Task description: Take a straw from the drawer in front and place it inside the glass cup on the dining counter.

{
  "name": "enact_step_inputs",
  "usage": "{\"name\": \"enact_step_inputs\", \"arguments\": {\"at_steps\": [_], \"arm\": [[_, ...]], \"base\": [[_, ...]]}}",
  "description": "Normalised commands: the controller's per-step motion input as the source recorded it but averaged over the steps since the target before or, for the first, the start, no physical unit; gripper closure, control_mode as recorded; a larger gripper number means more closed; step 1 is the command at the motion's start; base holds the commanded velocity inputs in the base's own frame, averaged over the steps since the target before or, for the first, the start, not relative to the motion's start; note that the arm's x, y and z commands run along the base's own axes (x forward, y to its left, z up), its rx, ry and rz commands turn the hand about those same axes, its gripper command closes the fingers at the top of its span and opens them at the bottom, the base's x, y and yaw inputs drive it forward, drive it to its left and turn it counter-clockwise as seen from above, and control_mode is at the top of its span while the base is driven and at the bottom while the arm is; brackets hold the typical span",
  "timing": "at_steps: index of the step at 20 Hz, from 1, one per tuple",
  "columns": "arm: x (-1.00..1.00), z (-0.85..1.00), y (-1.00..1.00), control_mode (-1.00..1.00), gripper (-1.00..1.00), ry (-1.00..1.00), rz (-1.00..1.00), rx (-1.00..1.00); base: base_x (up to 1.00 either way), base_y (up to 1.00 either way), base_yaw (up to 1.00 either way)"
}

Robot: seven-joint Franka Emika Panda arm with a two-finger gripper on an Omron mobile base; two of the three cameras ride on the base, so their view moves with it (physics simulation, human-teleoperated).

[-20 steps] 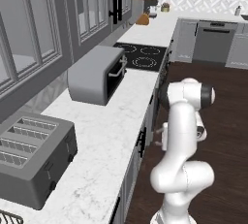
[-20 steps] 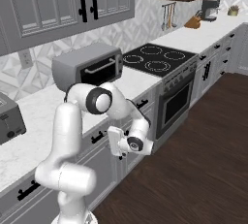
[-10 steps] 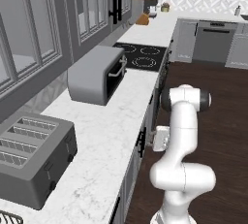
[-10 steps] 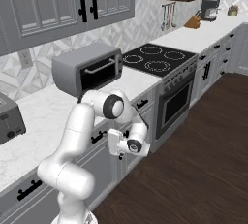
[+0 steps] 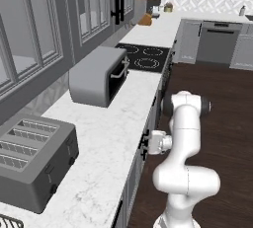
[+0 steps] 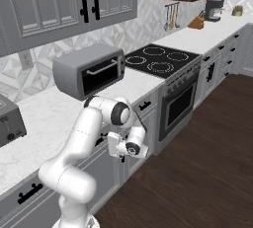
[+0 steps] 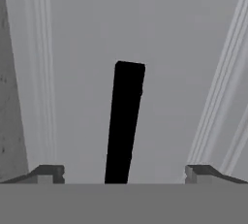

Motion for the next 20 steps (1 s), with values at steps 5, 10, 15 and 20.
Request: {"name": "enact_step_inputs", "arguments": {"at_steps": [5, 10, 15, 20], "arm": [[0.35, -0.37, 0.12, -1.0, -1.0, 0.0, 0.0, 0.0], [0.19, -0.19, 0.08, -1.0, -1.0, 0.0, 0.0, 0.0], [0.0, 0.11, 0.09, -1.0, -1.0, -0.06, 0.0, 0.0], [0.0, 0.23, 0.14, -1.0, -1.0, -0.03, -0.01, 0.0]], "base": [[0.0, 0.0, 0.0], [0.0, 0.0, 0.0], [0.0, 0.0, 0.0], [0.0, 0.0, 0.0]]}}
